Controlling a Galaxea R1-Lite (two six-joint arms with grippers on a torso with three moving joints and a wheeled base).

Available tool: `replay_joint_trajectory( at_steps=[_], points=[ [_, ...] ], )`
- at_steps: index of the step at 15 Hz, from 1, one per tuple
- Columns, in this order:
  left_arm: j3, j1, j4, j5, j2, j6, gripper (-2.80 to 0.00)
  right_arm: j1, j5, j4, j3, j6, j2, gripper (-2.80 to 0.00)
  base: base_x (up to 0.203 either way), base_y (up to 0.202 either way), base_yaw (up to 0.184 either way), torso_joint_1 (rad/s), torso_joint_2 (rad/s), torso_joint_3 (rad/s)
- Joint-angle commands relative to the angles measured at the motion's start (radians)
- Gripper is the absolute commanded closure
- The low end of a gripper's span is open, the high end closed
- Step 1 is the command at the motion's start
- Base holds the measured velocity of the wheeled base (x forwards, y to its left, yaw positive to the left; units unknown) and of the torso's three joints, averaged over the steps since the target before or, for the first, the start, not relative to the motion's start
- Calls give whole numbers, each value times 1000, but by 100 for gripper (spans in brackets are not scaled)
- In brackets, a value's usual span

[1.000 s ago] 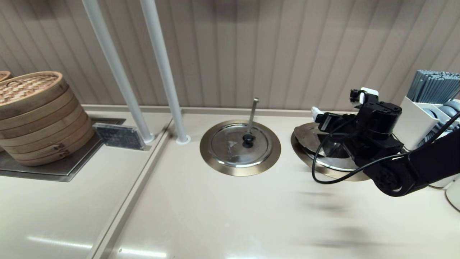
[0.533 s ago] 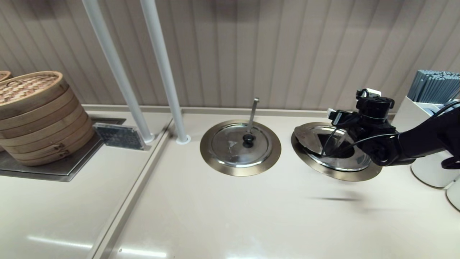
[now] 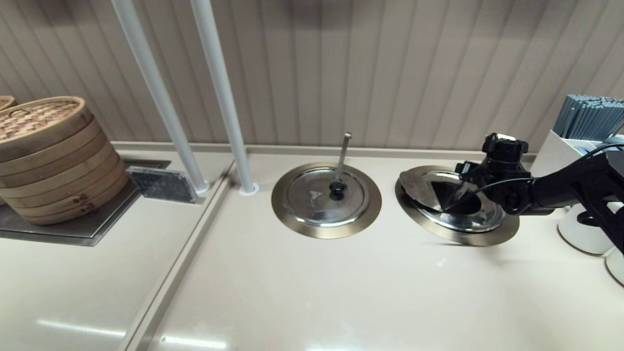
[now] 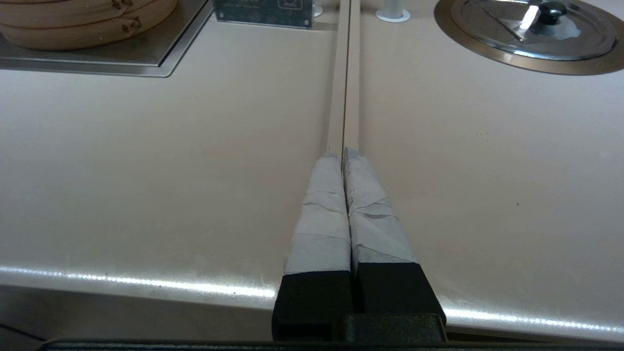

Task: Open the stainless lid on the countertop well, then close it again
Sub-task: Stir with a spoon

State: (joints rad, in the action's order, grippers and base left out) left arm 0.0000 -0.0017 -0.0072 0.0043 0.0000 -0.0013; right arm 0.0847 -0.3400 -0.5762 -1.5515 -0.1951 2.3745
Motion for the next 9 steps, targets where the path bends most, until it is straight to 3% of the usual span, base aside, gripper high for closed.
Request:
replay_joint_trajectory(
  at_steps=[1,9],
  points=[
    [0,0,0,0,0,0,0,13,2,19,-68,-3,22,-280,0,0,0,0,0,0],
    [0,0,0,0,0,0,0,20,7,124,-298,1,151,-280,0,0,0,0,0,0]
  ],
)
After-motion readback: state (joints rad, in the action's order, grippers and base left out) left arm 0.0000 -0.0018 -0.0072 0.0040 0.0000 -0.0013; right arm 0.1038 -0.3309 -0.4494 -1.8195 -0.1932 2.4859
